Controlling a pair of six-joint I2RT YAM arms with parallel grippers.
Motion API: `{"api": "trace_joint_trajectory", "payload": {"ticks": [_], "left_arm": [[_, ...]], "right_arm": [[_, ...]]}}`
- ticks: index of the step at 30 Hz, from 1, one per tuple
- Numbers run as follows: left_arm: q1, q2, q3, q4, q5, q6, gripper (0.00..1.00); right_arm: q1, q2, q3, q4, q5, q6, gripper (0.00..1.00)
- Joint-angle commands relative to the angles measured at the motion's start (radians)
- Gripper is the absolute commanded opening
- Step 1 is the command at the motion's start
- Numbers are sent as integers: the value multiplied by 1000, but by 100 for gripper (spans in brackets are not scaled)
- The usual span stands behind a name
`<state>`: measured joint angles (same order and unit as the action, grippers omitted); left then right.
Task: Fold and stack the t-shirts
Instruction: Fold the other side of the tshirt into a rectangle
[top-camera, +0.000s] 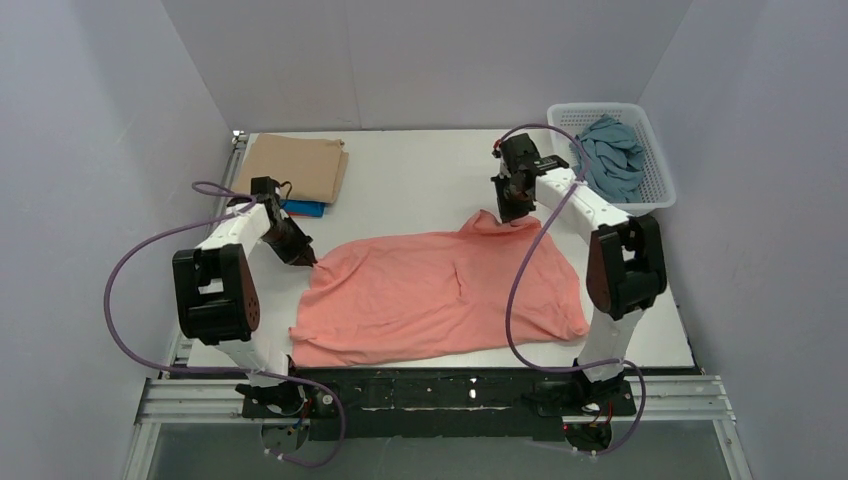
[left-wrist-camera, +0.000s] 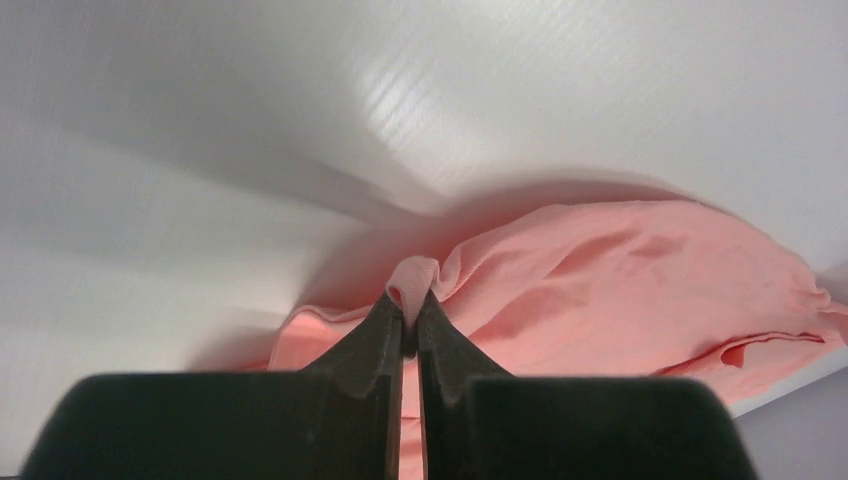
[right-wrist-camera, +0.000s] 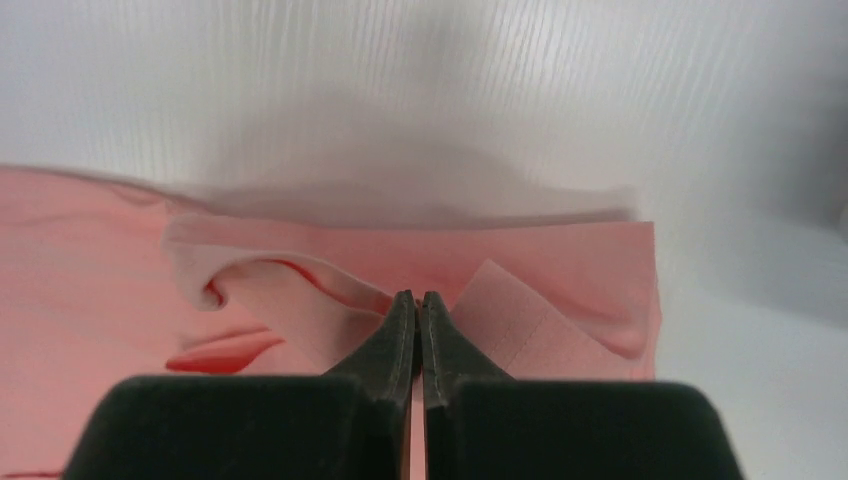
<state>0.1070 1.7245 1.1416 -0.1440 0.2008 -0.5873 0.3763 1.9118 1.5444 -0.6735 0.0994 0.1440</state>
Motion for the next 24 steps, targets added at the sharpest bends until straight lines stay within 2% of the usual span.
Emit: {"api": "trace_joint_trajectory", "payload": {"ticks": [1,8,11,15,20,24], "left_arm": [[-10,-144,-110,-72,-3,-3,0],[-18,-307,-226,9,11,2,0],[-18,-357,-278,147,19,50,0],[-17,-297,-221,239,-86,125,0],[-17,-169,-83,223,-52,225,0],[-17,-163,-120,241,-25,226,0]], "right_arm": [[27,-171,-172,51,3,20,1],[69,-410,-363,26,56,55,1],[72,-466,-394,23,67,68,1],[71,-455,-354,44,84,71,1],[66,-394,-232,17,124,76,1],[65,-376,-211,-9,85,79,1]]}}
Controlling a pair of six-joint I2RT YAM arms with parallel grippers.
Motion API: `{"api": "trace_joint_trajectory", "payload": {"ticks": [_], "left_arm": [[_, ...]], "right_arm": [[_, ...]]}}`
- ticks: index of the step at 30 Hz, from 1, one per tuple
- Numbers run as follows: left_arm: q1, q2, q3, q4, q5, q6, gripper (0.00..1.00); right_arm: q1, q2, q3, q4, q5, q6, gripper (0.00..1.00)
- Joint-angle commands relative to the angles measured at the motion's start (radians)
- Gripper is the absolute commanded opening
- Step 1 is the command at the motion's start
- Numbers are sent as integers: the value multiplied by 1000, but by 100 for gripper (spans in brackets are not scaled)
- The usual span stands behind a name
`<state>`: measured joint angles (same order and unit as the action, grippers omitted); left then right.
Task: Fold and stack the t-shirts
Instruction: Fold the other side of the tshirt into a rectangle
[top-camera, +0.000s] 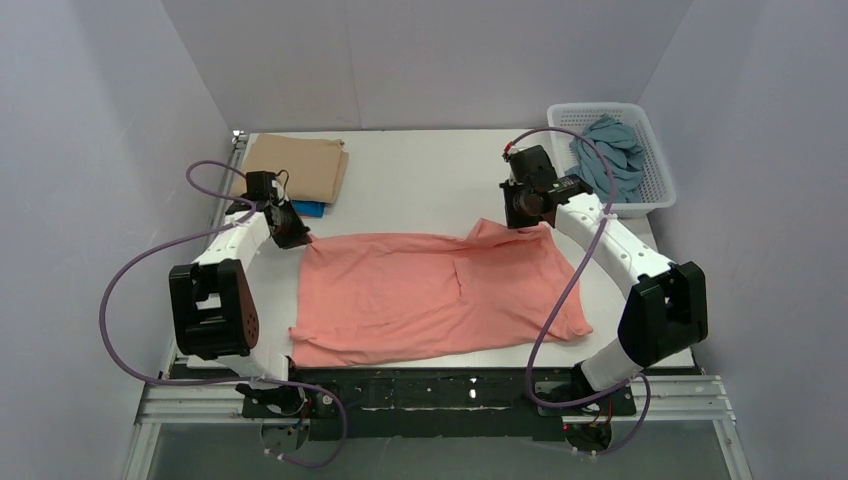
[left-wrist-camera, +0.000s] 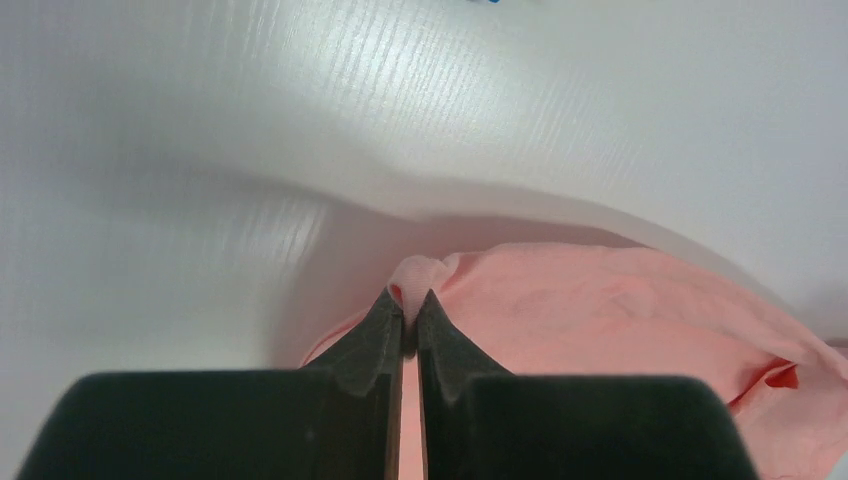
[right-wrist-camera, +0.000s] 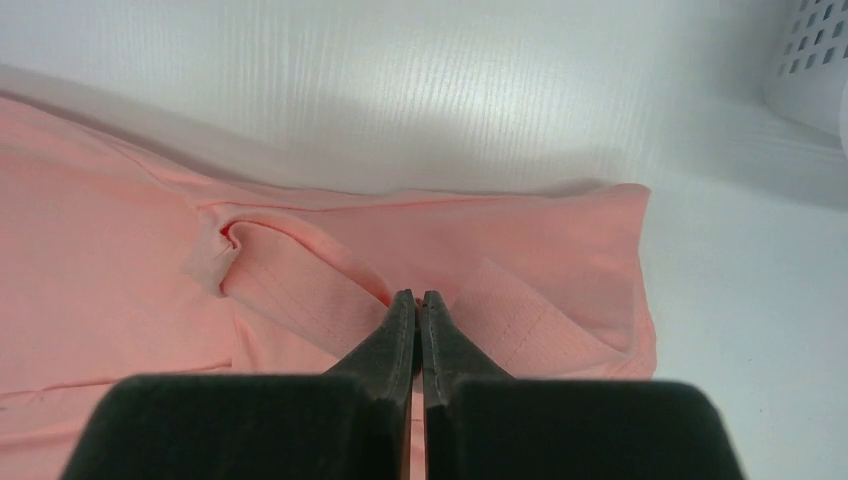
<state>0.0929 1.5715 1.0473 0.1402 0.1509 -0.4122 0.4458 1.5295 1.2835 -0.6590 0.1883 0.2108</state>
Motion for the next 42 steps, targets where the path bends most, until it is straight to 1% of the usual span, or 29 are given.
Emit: {"api": "trace_joint_trajectory", "payload": {"ticks": [1,4,10,12,14,16,18,20,21,22,23,24,25,26,27,28,29,30,31,33,34,36,37,40,42], "left_arm": [[-4,-28,-62,-16,34,48,0],[-5,-104,-174,48,21,25,0],[-8,-309,-339,133,32,-32,0],[-10,-392,-380,125,20,-30,0],[-17,-482,-427,86,-22,-31,0],[-19,-593,-518,59,-65,-66,0],[-22,-713,-614,98,-69,-111,0],[-26,-826,-674,39,-122,-197,0],[-27,-877,-716,25,-135,-235,0],[-28,-951,-763,16,-136,-269,4],[-29,-1006,-802,-16,-203,-323,12],[-29,-1060,-832,-59,-240,-363,41],[-30,-1109,-853,-92,-268,-385,64],[-30,-1156,-860,-144,-299,-408,73],[-29,-1198,-848,-204,-334,-420,80],[-29,-1238,-824,-258,-370,-421,93],[-30,-1270,-794,-304,-399,-425,98],[-30,-1289,-765,-318,-416,-407,98],[-30,-1295,-732,-326,-425,-391,98],[-30,-1266,-656,-346,-427,-385,98],[-29,-1233,-618,-352,-414,-389,98],[-30,-1126,-523,-354,-335,-401,98],[-30,-1065,-481,-355,-290,-427,98],[-44,-870,-353,-383,-104,-459,98],[-73,-751,-300,-362,-13,-423,98]], "right_arm": [[-4,-1,40,-27,-11,10,1],[-4,-39,7,-48,-29,14,1],[-1,-180,-100,-113,-61,34,1],[1,-230,-140,-151,-62,44,1],[6,-284,-189,-173,-73,61,1],[9,-342,-245,-188,-94,76,1],[9,-390,-291,-216,-101,92,1],[19,-428,-335,-224,-94,144,1],[24,-445,-350,-212,-141,153,1],[25,-461,-362,-205,-192,166,1],[25,-466,-371,-218,-213,196,1],[25,-469,-382,-253,-203,242,1],[24,-468,-393,-291,-176,299,7],[25,-471,-407,-335,-155,353,18],[26,-483,-432,-364,-174,380,20],[28,-510,-470,-381,-207,401,26],[28,-547,-516,-393,-230,425,32],[28,-586,-539,-399,-245,436,38],[28,-630,-554,-409,-250,452,43],[28,-708,-556,-426,-271,451,48],[28,-743,-554,-421,-283,446,55],[27,-785,-540,-395,-270,443,71],[27,-791,-528,-380,-243,448,76],[27,-768,-488,-343,-164,486,81],[28,-741,-493,-283,-135,561,83]]}}
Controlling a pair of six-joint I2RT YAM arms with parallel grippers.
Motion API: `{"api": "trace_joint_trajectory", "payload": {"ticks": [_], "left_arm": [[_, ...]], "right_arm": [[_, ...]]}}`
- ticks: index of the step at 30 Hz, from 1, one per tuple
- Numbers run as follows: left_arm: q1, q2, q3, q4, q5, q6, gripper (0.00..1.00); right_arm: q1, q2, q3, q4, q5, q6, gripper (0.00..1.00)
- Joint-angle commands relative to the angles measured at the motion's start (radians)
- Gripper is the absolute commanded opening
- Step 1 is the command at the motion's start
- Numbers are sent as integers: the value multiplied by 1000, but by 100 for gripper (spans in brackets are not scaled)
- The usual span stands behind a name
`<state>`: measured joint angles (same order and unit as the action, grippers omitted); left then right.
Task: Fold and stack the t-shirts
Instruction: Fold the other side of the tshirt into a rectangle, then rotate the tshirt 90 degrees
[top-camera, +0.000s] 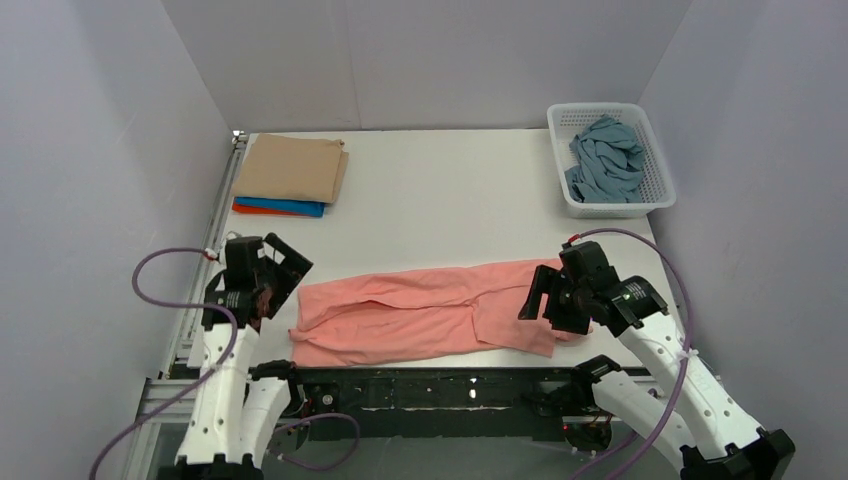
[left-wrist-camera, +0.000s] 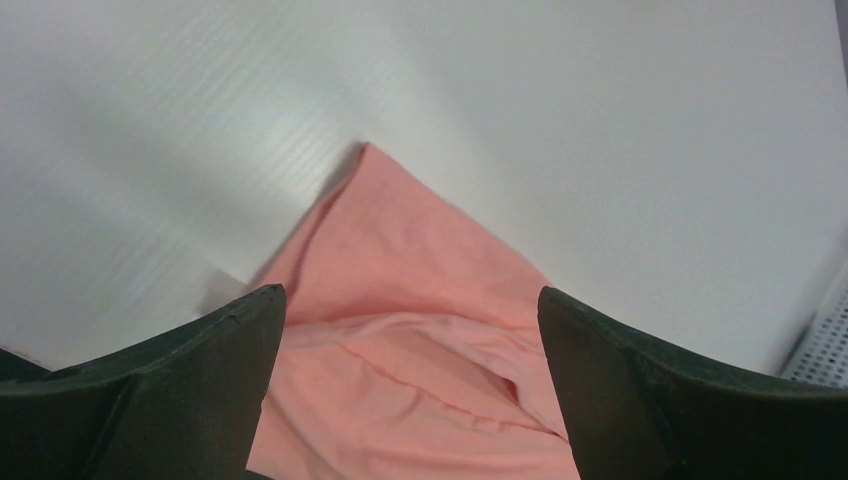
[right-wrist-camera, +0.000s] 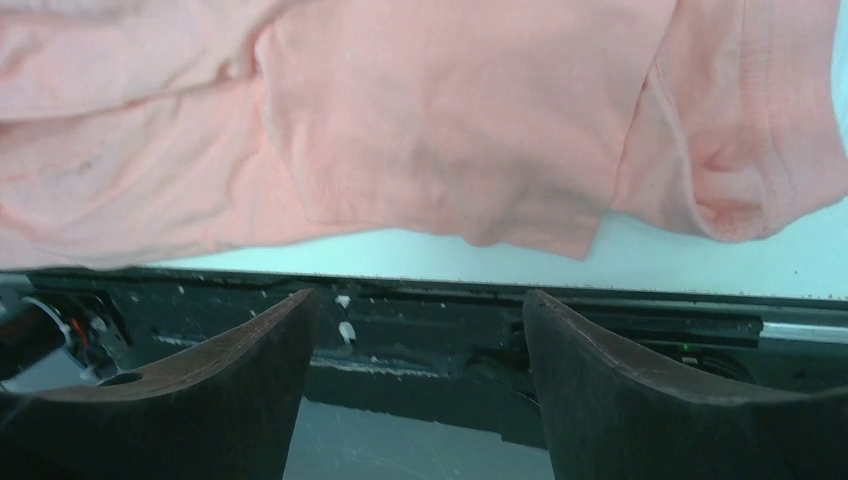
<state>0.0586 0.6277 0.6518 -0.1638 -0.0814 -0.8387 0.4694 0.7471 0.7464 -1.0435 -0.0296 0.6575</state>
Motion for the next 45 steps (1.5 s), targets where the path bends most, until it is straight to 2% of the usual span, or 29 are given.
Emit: {"api": "trace_joint_trajectory", "payload": {"ticks": [1,4,7,10,12,18,23,26,30,34,40,41,43,45], "left_arm": [[-75,256,114,-50,245,13,98],[-197,476,152,-22,335,58,98],[-315,648,169,-15,338,113,98],[-325,766,119,60,340,115,98],[-325,820,88,82,321,121,98],[-312,872,74,-49,200,136,98],[-304,833,89,-131,136,145,98],[-305,829,111,-131,203,130,98],[-348,865,112,-49,338,33,98],[-488,900,150,-36,307,-69,98],[-707,935,155,25,241,-310,98],[-746,949,165,30,222,-352,98],[-835,1005,189,63,203,-429,98],[-892,1081,233,120,227,-481,98]], "right_arm": [[3,56,28,154,59,138,84],[0,143,-23,325,-50,191,85],[-9,243,-59,399,-47,228,86],[-36,334,-89,446,-2,228,86],[-98,400,-115,506,-44,221,86],[-266,627,-81,590,-178,141,86],[-314,840,135,563,-178,60,86],[-314,990,289,555,-214,24,86],[-312,1206,598,468,-279,3,87],[-298,1453,1021,318,-295,-36,87],[-244,1866,1736,135,-374,-62,87],[-239,1904,1776,153,-417,-39,87],[-223,1928,1747,273,-486,4,87],[-194,1943,1734,396,-482,32,87]]}}
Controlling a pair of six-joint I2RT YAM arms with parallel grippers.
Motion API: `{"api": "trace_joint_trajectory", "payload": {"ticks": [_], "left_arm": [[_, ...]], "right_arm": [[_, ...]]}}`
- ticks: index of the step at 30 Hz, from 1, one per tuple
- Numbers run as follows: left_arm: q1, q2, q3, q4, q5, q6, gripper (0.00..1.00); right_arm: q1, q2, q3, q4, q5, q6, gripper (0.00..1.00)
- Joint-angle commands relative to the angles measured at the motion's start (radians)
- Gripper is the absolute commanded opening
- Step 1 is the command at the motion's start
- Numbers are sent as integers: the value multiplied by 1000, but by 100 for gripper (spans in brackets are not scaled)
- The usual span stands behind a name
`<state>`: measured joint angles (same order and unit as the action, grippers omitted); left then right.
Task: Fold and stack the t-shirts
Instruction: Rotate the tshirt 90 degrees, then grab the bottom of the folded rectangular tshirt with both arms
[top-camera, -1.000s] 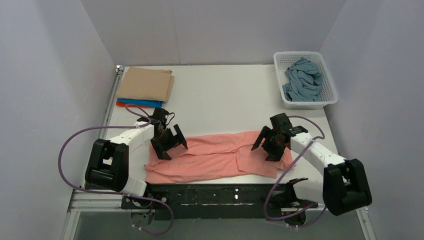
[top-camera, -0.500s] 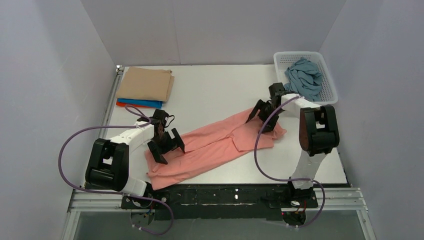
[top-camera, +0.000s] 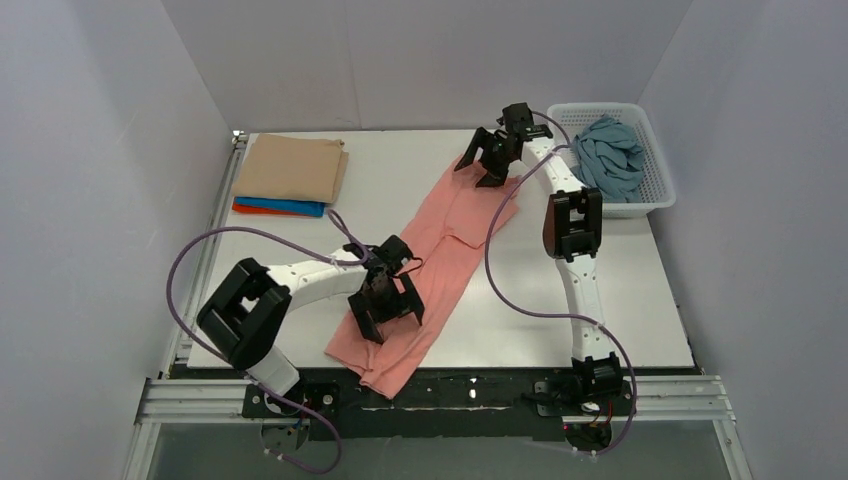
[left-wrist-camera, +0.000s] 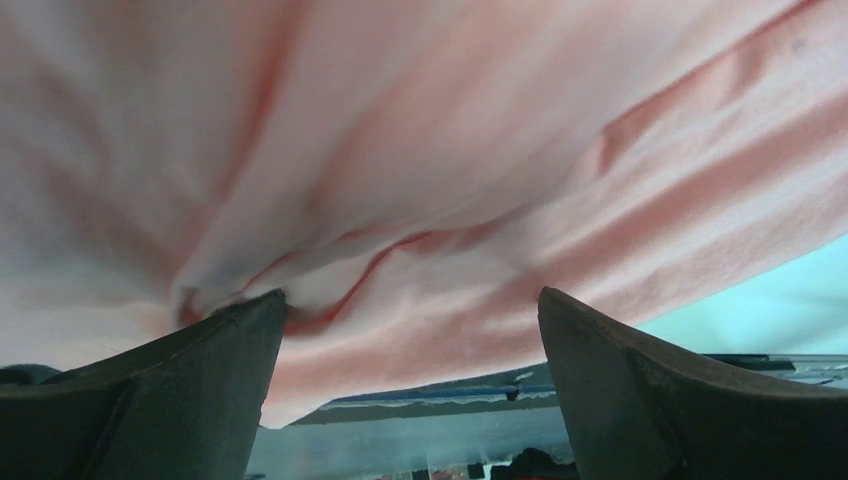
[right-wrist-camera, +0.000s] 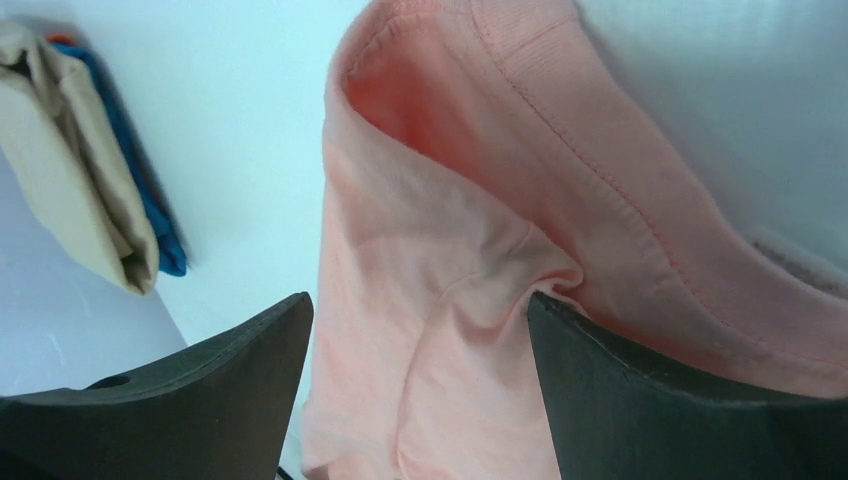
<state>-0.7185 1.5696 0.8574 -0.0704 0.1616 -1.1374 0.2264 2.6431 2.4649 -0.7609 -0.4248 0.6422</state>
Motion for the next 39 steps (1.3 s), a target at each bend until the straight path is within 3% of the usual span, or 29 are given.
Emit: {"api": "trace_joint_trajectory", "payload": {"ticks": [1,8,13,17,21,24,28,31,36,39], "left_arm": [[-142,178,60,41,-8,-191,98],[-229,362,202,164,49,-207,98],[-248,284,200,110,-10,-151,98],[-256,196,226,64,82,-4,98],[-281,79,267,-100,185,191,98],[-283,-37,276,-223,144,280,98],[-283,-221,246,-420,-76,318,98],[-266,-361,131,-457,-189,284,98],[-243,-436,-70,-362,-132,221,97],[-243,-384,-124,-242,-61,182,87]], "right_arm": [[67,65,41,153,-73,54,88],[112,134,107,459,-30,145,89],[119,179,143,629,-52,193,90],[108,109,138,577,-29,79,92],[78,-73,67,491,-11,-31,95],[71,-212,25,382,0,-121,97],[79,-493,-319,339,43,-170,97],[108,-712,-683,302,121,-149,95],[245,-1053,-1155,247,319,-95,93],[306,-1246,-1404,245,317,31,89]]}}
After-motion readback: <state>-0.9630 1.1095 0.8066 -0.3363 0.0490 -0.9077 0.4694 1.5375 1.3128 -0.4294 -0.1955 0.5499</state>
